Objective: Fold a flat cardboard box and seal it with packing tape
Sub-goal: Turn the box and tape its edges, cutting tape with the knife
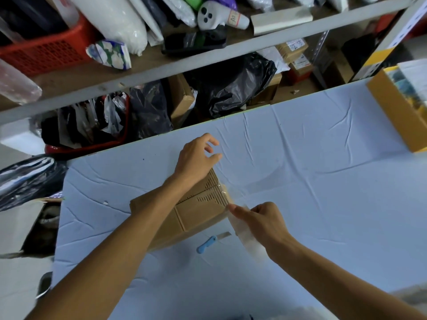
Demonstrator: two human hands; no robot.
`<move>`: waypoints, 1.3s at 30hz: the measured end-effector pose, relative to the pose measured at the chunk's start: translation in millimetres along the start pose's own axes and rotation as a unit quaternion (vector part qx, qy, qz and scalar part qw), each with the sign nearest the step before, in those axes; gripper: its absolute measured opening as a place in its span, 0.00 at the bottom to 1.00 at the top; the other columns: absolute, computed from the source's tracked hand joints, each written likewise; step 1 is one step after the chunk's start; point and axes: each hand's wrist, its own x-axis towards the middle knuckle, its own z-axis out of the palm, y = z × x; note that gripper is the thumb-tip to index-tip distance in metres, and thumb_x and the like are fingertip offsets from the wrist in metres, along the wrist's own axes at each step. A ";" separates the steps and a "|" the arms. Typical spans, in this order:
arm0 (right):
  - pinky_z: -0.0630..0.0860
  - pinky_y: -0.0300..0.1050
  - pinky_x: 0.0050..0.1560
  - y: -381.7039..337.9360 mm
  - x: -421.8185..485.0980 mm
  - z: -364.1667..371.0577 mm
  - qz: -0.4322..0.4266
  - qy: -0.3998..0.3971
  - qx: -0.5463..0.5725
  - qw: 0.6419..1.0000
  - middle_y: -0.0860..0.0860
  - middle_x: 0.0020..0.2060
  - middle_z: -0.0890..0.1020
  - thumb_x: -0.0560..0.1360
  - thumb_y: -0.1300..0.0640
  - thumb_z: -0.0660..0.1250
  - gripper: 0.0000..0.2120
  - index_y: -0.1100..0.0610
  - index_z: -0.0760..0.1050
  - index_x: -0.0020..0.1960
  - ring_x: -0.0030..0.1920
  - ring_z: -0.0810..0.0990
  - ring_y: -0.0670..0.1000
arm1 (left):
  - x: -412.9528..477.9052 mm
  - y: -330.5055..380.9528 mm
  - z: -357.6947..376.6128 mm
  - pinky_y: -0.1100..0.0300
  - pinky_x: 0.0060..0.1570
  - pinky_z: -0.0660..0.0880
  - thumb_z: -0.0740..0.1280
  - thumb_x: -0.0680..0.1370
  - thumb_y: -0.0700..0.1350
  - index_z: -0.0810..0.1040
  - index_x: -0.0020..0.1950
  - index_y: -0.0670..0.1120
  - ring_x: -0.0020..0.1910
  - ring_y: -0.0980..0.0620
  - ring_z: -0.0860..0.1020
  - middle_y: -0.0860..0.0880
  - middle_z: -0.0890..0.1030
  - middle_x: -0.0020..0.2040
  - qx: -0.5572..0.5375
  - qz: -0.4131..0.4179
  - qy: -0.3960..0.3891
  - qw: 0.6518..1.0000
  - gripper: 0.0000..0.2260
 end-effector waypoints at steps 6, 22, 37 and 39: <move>0.71 0.44 0.30 -4.2 1.5 2.9 -0.009 -0.014 0.013 1.000 0.57 0.32 0.83 0.63 0.37 0.73 0.28 0.64 0.78 0.37 0.31 0.79 0.55 | -49.1 -19.2 -23.3 0.55 0.67 0.64 0.68 0.69 0.64 0.72 0.61 0.61 0.71 0.60 0.55 0.62 0.68 0.66 0.158 0.162 -0.210 0.951 0.22; 0.71 0.38 0.28 -32.6 6.1 -10.8 -0.133 -0.018 0.058 0.989 0.51 0.40 0.83 0.68 0.47 0.73 0.17 0.52 0.72 0.51 0.36 0.82 0.48 | -24.2 -21.1 -31.2 0.54 0.63 0.66 0.72 0.65 0.57 0.74 0.59 0.52 0.71 0.53 0.63 0.56 0.75 0.61 0.227 0.286 -0.073 0.928 0.25; 0.67 0.34 0.23 -39.6 19.9 -16.7 -0.133 -0.010 0.031 0.991 0.56 0.41 0.83 0.66 0.51 0.76 0.14 0.57 0.76 0.44 0.31 0.79 0.49 | -13.6 -21.8 -16.6 0.51 0.65 0.61 0.63 0.76 0.59 0.81 0.53 0.58 0.64 0.60 0.59 0.63 0.71 0.55 0.113 0.157 -0.103 0.976 0.11; 0.67 0.35 0.25 -38.8 18.6 -16.8 -0.129 -0.006 0.034 0.991 0.56 0.41 0.83 0.66 0.51 0.77 0.15 0.57 0.76 0.45 0.32 0.79 0.48 | -13.2 -18.5 -12.5 0.51 0.64 0.61 0.65 0.76 0.58 0.81 0.51 0.57 0.63 0.59 0.60 0.62 0.72 0.54 0.118 0.147 -0.088 0.978 0.10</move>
